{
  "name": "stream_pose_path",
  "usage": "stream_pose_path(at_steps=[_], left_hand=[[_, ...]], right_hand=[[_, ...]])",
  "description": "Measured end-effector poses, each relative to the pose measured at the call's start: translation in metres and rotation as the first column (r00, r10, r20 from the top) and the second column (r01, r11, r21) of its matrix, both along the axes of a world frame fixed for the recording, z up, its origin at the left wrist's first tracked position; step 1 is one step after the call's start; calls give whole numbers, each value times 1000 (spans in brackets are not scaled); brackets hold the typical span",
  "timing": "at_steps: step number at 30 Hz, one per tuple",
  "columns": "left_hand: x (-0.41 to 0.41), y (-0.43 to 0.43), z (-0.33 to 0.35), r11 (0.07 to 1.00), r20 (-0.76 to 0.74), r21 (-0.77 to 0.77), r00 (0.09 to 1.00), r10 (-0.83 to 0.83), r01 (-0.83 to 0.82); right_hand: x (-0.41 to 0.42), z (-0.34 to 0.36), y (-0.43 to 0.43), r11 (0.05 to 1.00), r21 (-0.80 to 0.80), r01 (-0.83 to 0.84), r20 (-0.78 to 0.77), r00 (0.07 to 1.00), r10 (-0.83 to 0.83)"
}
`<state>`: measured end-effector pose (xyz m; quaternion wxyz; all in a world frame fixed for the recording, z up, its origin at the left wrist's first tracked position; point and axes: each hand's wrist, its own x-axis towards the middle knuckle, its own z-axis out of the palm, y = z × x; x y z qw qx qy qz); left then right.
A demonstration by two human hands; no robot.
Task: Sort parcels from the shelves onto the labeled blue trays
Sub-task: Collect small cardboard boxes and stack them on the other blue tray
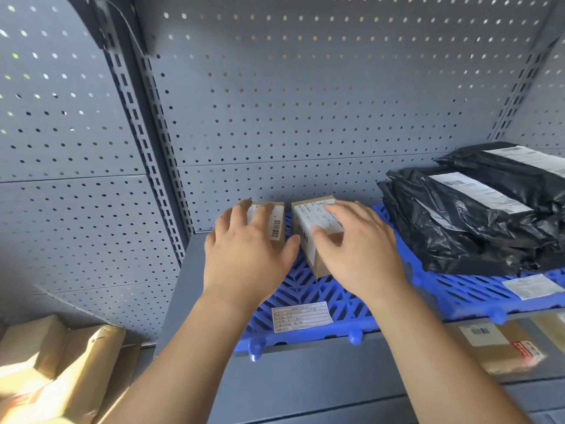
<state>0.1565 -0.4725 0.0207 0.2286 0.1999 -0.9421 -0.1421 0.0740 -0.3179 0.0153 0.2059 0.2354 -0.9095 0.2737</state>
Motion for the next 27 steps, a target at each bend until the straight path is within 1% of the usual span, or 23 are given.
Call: stream_pose_path(at_steps=[5, 8, 11, 16, 21, 27], left_hand=[[6, 12, 5, 1000, -56, 16, 998, -24, 25], [9, 20, 5, 998, -49, 30, 998, -45, 47], [13, 34, 6, 999, -37, 2, 998, -54, 55], [13, 78, 18, 995, -102, -15, 990, -101, 100], [8, 152, 28, 987, -119, -63, 981, -156, 149], [4, 264, 30, 958, -153, -84, 946, -285, 275]], right_hand=[[10, -5, 12, 998, 21, 60, -10, 998, -60], [17, -3, 21, 997, 15, 77, -20, 997, -77], [23, 1, 34, 997, 3, 81, -21, 997, -81], [33, 14, 71, 996, -41, 79, -72, 994, -82], [38, 27, 144, 989, -81, 127, -137, 981, -137], [51, 27, 261, 961, -118, 250, -121, 957, -264]])
